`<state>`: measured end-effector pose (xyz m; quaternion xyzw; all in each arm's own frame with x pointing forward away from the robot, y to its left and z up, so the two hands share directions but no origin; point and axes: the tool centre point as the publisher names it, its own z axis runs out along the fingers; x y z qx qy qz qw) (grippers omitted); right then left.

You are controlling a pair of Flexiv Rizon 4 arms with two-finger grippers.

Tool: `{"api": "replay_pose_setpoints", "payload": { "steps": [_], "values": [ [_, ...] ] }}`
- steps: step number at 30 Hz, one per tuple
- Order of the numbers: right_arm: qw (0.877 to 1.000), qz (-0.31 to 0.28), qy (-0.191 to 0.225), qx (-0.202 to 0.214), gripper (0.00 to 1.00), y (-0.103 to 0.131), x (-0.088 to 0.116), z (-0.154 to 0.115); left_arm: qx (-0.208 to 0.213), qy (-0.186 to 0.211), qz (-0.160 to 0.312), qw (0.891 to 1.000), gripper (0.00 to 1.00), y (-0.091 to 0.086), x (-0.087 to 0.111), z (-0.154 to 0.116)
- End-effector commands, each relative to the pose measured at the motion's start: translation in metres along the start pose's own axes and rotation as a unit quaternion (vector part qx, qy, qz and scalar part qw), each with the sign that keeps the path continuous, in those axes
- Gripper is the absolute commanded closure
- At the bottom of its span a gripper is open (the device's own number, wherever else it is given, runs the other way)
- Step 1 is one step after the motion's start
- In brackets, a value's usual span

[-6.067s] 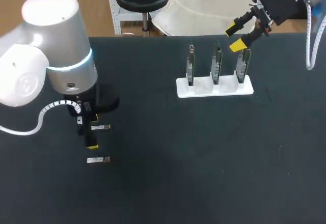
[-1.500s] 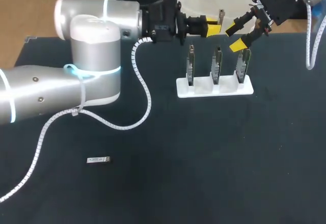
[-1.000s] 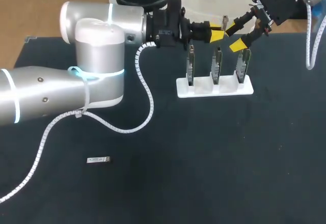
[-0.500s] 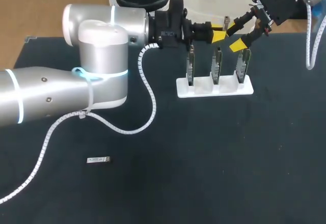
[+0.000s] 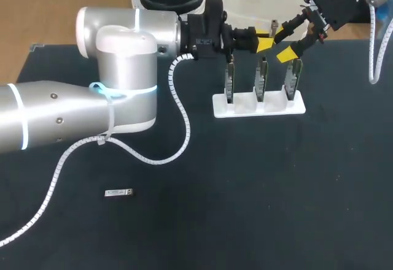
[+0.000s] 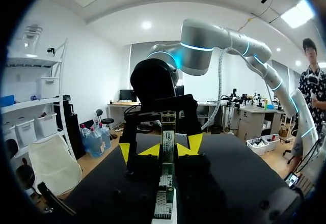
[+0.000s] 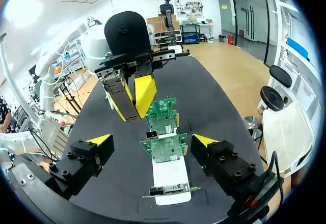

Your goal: Pick up the optical module with the left hand, and insert it into the network port with the right hand.

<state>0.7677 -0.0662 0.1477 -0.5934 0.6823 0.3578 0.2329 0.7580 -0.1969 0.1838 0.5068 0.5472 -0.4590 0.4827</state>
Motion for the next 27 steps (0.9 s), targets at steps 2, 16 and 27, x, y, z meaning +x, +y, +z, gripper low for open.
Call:
{"api": "replay_pose_setpoints", "payload": {
  "steps": [2, 16, 27],
  "values": [
    [1.000, 0.000, 0.000, 0.002, 0.00, 0.0013, 0.0000, 0.0004, -0.004, 0.000, 0.000, 1.000, 1.00, -0.0016, 0.0014, 0.0004],
    [1.000, 0.000, 0.000, 0.002, 0.00, 0.0013, 0.0000, 0.0004, 0.000, 0.002, -0.005, 1.000, 1.00, -0.0010, 0.0045, 0.0006],
    [1.000, 0.000, 0.000, 0.002, 0.00, 0.0013, 0.0000, 0.0004, -0.001, 0.002, -0.011, 1.000, 1.00, 0.0006, 0.0058, -0.0007]
  ]
}}
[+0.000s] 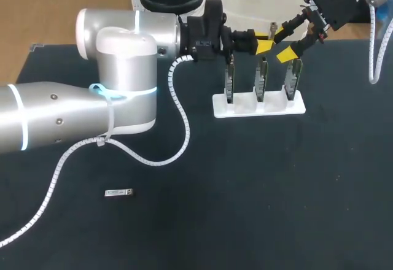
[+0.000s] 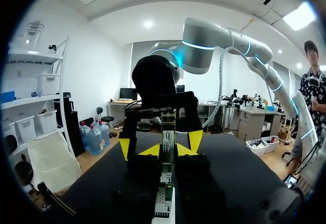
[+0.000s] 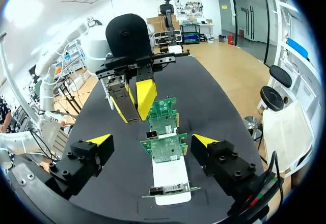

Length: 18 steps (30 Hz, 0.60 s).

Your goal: Pick up the optical module with the left hand, and insert it into the network port with the right hand.

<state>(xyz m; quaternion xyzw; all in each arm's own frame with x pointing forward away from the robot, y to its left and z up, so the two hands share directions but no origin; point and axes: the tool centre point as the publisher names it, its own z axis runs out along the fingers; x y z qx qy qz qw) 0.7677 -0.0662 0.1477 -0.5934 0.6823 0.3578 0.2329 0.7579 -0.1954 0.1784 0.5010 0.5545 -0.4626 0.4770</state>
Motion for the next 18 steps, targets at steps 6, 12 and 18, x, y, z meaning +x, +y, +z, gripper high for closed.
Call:
{"api": "replay_pose_setpoints", "payload": {
  "steps": [6, 12, 18],
  "values": [
    [1.000, 0.000, 0.000, 0.002, 0.00, 0.001, 0.000, 0.000, 0.000, 0.000, 0.000, 1.000, 1.00, 0.001, 0.000, 0.000],
    [1.000, -0.010, -0.001, 0.011, 0.00, 0.000, -0.006, -0.008, 0.000, 0.000, 0.000, 1.000, 1.00, 0.001, 0.000, 0.000],
    [0.999, -0.038, -0.010, 0.020, 0.00, -0.001, -0.025, -0.028, 0.000, 0.000, 0.000, 1.000, 1.00, 0.001, 0.000, 0.000]
  ]
}}
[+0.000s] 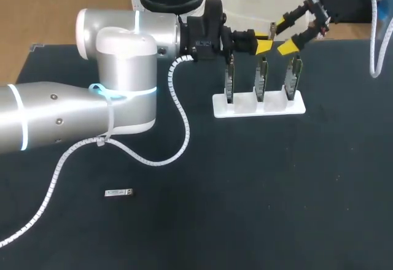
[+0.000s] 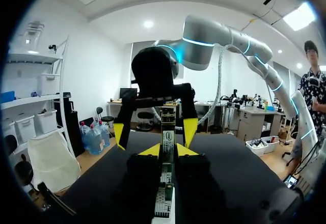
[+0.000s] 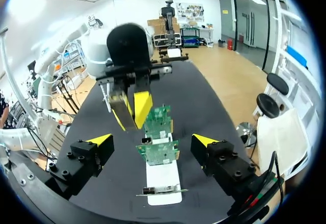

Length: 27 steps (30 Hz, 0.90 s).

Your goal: Pick up the optical module with the left hand, and insert it into the network port with the right hand.

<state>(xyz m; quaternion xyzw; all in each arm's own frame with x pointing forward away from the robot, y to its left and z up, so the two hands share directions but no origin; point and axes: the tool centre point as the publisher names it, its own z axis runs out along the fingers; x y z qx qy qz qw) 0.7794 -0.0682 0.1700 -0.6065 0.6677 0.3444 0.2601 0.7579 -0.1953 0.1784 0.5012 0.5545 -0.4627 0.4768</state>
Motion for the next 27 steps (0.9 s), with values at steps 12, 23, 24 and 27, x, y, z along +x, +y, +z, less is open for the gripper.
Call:
{"api": "replay_pose_setpoints", "payload": {
  "steps": [12, 23, 24, 27],
  "values": [
    [0.999, -0.045, -0.016, -0.022, 0.00, 0.015, -0.031, -0.021, 0.000, 0.000, 0.000, 1.000, 1.00, 0.001, 0.000, 0.000],
    [0.998, -0.053, -0.020, -0.029, 0.00, 0.022, -0.039, -0.009, 0.000, 0.000, 0.000, 1.000, 1.00, 0.001, 0.000, 0.000],
    [0.998, -0.053, -0.019, -0.032, 0.00, 0.022, -0.038, -0.008, 0.000, 0.000, 0.000, 1.000, 1.00, 0.001, 0.000, 0.000],
    [0.998, -0.052, -0.018, -0.036, 0.00, 0.022, -0.038, -0.006, 0.000, 0.000, 0.000, 1.000, 1.00, 0.001, 0.000, 0.000]
  ]
}}
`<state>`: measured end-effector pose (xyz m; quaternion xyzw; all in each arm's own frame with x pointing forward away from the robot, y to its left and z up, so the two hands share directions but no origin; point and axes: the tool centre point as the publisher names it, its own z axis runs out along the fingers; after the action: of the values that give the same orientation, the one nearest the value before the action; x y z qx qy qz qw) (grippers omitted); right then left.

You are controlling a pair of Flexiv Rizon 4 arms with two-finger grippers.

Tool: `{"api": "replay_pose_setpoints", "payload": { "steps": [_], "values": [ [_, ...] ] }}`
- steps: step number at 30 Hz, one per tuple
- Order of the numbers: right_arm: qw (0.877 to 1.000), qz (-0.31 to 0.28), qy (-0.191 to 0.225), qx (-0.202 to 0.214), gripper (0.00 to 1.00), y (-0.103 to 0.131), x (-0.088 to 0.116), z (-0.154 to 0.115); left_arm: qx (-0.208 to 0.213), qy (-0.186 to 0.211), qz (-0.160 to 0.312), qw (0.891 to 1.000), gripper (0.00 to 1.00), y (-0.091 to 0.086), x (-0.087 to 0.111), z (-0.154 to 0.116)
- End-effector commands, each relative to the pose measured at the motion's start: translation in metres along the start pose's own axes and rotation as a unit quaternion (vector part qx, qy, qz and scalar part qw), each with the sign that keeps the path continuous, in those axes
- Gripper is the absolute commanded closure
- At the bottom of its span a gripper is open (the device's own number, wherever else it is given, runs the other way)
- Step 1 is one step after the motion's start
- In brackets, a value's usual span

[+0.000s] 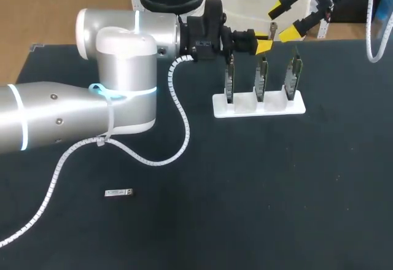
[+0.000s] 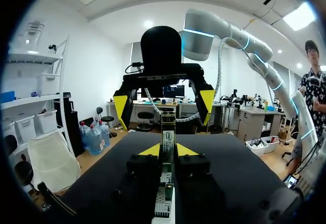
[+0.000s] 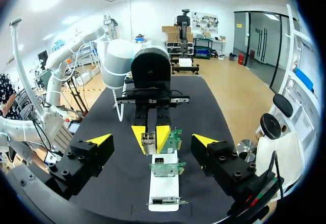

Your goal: Pick up the optical module with the left hand, and insert it into the network port with the right hand.

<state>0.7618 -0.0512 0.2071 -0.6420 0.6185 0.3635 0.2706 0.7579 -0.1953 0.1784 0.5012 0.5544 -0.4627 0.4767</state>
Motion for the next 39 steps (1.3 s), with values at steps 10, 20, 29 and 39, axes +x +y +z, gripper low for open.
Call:
{"api": "replay_pose_setpoints", "payload": {
  "steps": [10, 20, 29, 39],
  "values": [
    [1.000, -0.004, 0.004, -0.004, 0.00, -0.0018, -0.0039, 0.0043, 0.000, 0.000, 0.000, 1.000, 1.00, 0.0005, 0.0003, 0.0004],
    [1.000, -0.009, 0.006, -0.001, 0.00, -0.0018, -0.0055, 0.0031, 0.000, 0.000, 0.000, 1.000, 1.00, 0.0005, 0.0003, 0.0004],
    [1.000, -0.012, 0.011, 0.001, 1.00, -0.0009, -0.0045, 0.0035, 0.000, 0.000, 0.000, 1.000, 1.00, 0.0005, 0.0003, 0.0004],
    [1.000, -0.014, 0.013, 0.001, 1.00, 0.0003, -0.0053, 0.0055, 0.000, 0.000, 0.000, 1.000, 1.00, 0.0005, 0.0003, 0.0004]
  ]
}}
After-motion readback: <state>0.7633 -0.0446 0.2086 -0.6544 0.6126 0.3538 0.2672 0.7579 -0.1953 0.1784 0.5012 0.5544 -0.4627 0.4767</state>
